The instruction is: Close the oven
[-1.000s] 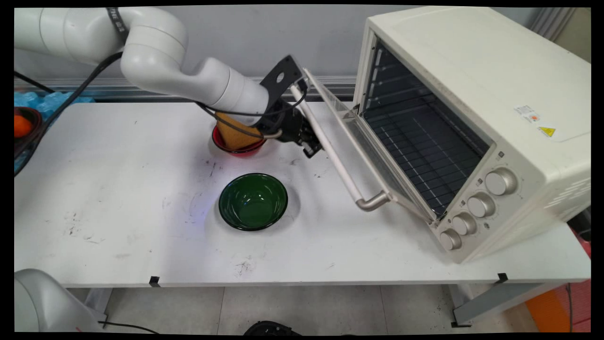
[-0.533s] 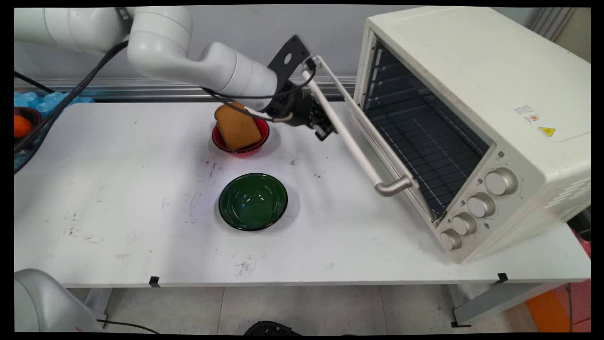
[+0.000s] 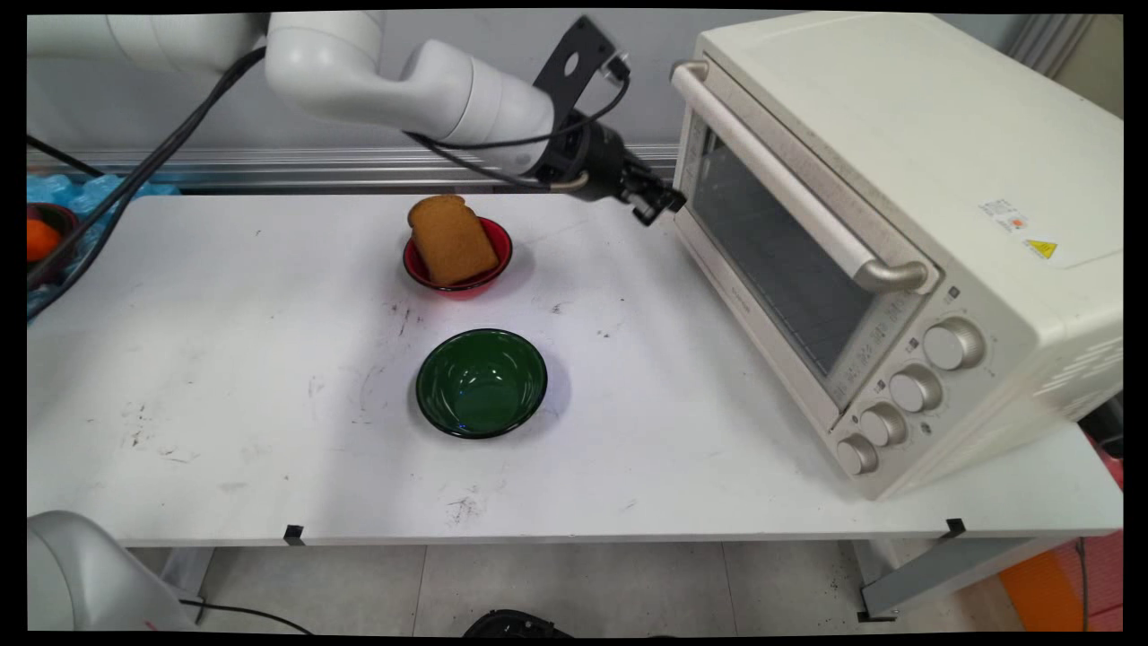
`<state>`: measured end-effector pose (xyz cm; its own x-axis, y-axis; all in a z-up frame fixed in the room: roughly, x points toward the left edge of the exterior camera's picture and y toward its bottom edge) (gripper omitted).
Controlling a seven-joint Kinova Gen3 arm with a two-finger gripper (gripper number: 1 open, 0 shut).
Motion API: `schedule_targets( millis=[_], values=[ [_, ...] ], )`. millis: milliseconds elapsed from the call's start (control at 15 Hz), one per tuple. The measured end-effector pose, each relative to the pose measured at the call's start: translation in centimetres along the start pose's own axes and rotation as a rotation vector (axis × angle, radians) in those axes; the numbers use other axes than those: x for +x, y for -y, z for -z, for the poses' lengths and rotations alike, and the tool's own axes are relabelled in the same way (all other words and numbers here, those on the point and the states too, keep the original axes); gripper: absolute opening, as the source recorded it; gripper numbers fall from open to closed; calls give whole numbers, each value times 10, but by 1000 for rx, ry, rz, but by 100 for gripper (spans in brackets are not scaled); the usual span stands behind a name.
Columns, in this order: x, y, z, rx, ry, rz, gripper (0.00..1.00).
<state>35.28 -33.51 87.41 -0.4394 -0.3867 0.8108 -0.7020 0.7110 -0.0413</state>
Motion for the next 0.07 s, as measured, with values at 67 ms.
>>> schedule_targets(
  millis=[67],
  values=[
    [6, 1, -1, 1, -13, 2, 0]
  ],
)
